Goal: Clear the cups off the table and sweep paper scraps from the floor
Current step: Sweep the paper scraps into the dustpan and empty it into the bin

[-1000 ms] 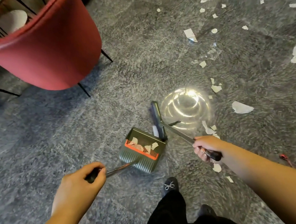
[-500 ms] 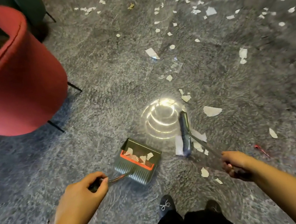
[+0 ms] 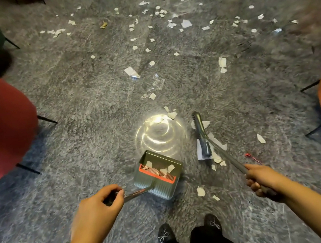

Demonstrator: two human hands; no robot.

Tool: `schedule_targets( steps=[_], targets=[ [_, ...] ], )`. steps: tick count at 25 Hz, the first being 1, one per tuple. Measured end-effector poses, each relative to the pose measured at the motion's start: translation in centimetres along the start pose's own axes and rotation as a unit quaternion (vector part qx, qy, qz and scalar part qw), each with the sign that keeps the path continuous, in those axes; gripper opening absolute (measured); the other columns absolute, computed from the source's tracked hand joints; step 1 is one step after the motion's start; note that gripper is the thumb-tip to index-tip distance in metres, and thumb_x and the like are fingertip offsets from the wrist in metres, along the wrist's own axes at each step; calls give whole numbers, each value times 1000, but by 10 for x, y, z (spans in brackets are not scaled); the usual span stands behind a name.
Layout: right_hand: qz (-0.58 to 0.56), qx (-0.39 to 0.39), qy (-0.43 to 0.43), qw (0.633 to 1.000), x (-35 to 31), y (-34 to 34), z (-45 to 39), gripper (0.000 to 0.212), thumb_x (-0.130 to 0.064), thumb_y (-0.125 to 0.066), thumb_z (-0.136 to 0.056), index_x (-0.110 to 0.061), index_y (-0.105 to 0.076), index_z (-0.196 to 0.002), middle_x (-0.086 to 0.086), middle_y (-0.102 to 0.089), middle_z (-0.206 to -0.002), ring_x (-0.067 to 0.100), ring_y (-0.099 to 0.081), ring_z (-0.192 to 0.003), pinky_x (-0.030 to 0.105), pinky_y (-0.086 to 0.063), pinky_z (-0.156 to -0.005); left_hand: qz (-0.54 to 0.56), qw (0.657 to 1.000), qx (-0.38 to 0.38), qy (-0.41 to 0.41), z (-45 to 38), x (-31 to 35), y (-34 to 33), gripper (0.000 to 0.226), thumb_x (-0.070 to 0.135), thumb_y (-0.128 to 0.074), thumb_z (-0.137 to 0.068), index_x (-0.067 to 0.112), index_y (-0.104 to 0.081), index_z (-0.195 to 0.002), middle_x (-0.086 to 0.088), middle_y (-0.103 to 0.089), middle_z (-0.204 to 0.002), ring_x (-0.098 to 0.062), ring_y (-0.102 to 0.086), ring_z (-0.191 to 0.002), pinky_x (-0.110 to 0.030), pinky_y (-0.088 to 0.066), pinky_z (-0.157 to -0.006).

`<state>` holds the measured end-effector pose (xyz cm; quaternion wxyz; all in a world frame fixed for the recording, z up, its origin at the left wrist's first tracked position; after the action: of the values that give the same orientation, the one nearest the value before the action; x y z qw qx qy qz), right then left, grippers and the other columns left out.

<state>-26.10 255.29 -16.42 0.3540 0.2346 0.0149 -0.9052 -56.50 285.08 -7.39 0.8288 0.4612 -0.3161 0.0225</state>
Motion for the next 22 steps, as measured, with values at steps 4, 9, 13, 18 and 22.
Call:
schedule_targets(
  steps=[4,9,13,18,22],
  targets=[
    [-38,34,-19,999,20,6,23,59,2,-34,-94,-20,-29,-149,8,-42,-57,11,-33,-33,15,-26,-35,-9,1000,-10,-16,-4,26,-10,29,45,-66,-82,69,-55,-72,37,-61,-71,1,-60,-58,-29,-51,-55],
    [-149,57,-57,985,71,17,48,60,2,-33,-95,-18,-24,-150,5,-42,-50,10,-34,-31,16,-27,-34,-18,998,-42,-52,-13,36,-17,29,43,-67,-82,69,-56,-77,33,-63,-70,5,-61,-62,-29,-52,-55],
    [-204,75,-87,972,117,2,64,50,3,-34,-94,-14,-34,-141,4,-40,-47,10,-33,-30,16,-26,-33,-41,994,-62,-74,-21,28,-15,26,46,-66,-82,69,-55,-80,33,-63,-70,5,-61,-63,-32,-55,-57],
    [-263,85,-137,951,137,-47,61,24,3,-32,-90,-10,-40,-72,3,-34,-42,11,-27,-29,14,-24,-33,-73,989,-82,-98,-29,25,-12,28,46,-67,-82,71,-54,-78,38,-61,-72,2,-62,-62,-30,-56,-57],
    [-357,61,-148,920,124,-88,43,29,3,-32,-89,-13,-34,-65,0,-33,-38,9,-26,-26,12,-25,-30,-78,990,-79,-90,-29,23,-8,29,43,-69,-81,69,-57,-76,36,-62,-72,1,-63,-64,-33,-57,-62]
  ],
)
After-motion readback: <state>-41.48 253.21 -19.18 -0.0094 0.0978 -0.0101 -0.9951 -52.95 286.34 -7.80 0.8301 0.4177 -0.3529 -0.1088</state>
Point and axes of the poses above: each hand's wrist, its own z-axis away from the middle knuckle, its own y-axis out of the back of the hand, x = y × z, the point moved 2 cm from there along -z, towards the middle knuckle
